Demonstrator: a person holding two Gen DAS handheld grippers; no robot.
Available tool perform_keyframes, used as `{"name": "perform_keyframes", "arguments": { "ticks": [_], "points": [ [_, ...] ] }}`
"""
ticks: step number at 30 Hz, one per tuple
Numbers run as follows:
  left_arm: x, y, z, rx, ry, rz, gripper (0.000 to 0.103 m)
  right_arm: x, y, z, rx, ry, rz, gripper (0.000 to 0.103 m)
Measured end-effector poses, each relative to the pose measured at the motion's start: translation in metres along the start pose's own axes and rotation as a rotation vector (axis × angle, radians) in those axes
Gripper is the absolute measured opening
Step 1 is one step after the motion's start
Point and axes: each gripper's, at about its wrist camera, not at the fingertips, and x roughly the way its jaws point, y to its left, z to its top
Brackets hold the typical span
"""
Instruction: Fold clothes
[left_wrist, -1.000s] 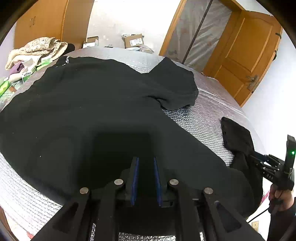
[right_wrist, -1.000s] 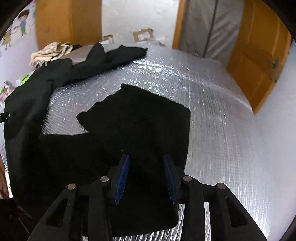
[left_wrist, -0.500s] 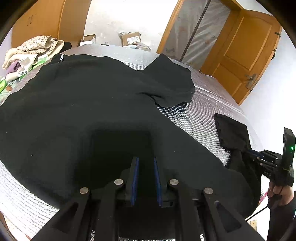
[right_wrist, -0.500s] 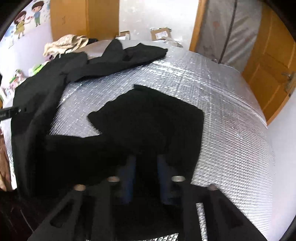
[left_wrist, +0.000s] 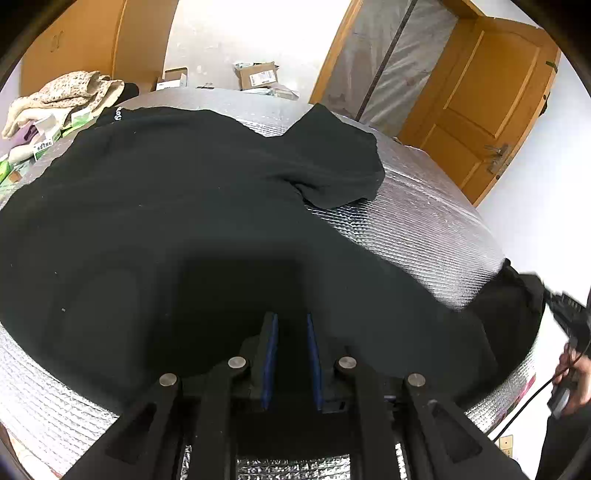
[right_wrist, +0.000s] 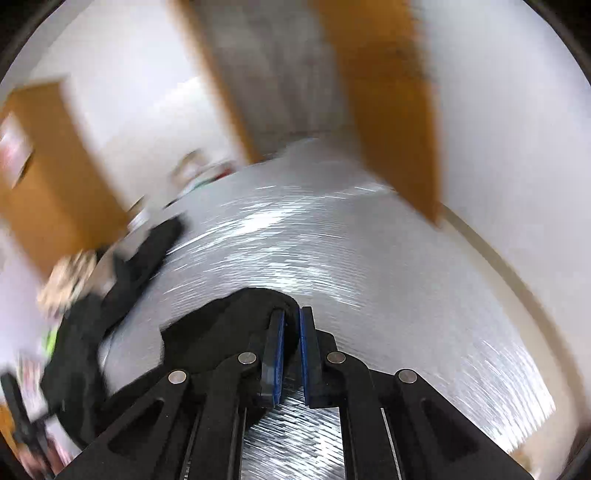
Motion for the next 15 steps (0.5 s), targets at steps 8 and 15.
{"name": "perform_keyframes", "arguments": {
  "ticks": [8,15],
  "points": [
    [-0.007,-0.016,0.011,0.021,-0.056,-0.046,0.016,-0.037,-0.04,-0.039,0.142,0.007,-0.183,0.024],
    [-0.001,-0.025,0.01,0.045,-0.033,-0.058,0.016,-0.06,-0.02,-0.044,-0.042,-0.061,-0.242,0.04]
  ]
}}
